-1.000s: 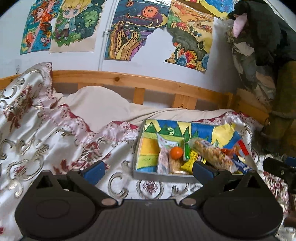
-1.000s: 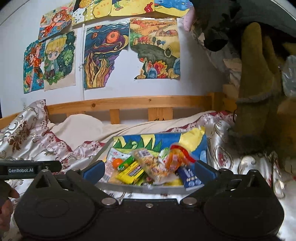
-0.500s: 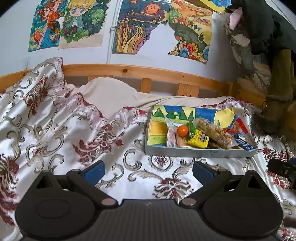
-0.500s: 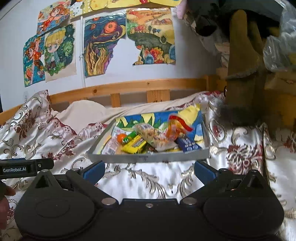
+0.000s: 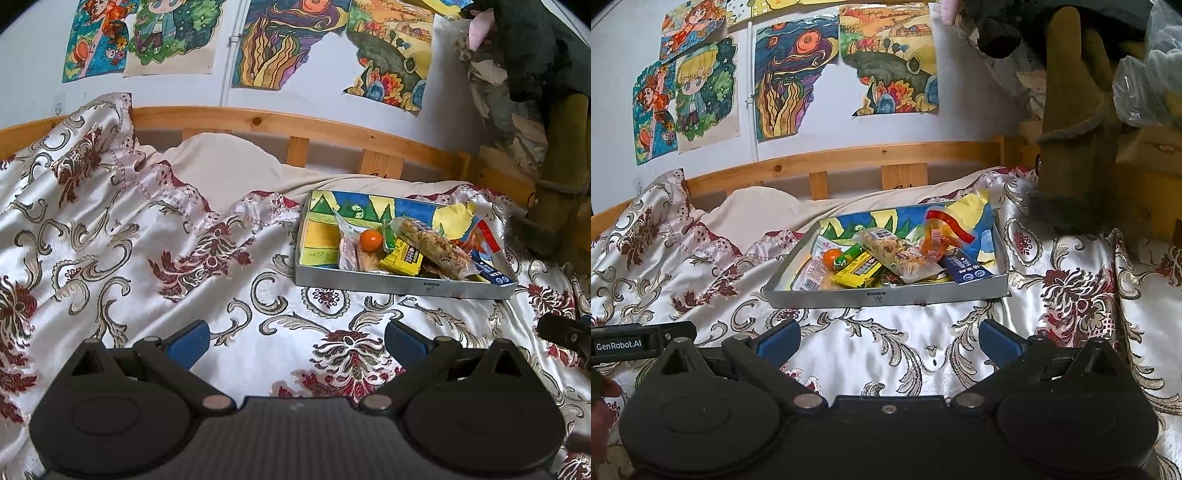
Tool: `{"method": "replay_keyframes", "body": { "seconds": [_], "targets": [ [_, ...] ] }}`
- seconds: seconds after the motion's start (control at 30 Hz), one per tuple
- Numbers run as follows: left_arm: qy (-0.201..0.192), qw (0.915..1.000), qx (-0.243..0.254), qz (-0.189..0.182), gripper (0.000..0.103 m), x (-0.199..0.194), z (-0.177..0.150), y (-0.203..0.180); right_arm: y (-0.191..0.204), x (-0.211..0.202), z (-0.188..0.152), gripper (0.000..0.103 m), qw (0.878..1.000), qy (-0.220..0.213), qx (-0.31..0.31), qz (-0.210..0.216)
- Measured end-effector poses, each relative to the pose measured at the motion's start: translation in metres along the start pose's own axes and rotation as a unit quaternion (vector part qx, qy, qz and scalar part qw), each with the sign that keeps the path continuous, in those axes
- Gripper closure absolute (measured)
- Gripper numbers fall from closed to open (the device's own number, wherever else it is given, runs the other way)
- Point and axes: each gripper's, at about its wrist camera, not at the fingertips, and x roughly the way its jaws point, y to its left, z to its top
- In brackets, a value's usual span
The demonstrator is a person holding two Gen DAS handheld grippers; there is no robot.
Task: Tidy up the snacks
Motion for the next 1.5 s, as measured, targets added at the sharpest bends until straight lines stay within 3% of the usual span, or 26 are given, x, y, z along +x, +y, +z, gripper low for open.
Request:
{"method": "replay_keyframes", "body": {
  "seconds": [1.0,1.5],
  "targets": [
    [0.0,0.9999,-0.012,0.003,0.001,0.0,-0.007,0.003,0.008,0.001,-0.001,0.001,1.0,0.009,-0.018,0.004],
    [0.001,1.0,0.008,-0.006,0.001,-0.003,-0.009,-0.007,0.005,0.002,-0.003,0.001,1.0,0.013,-0.018,0.0]
  ]
}}
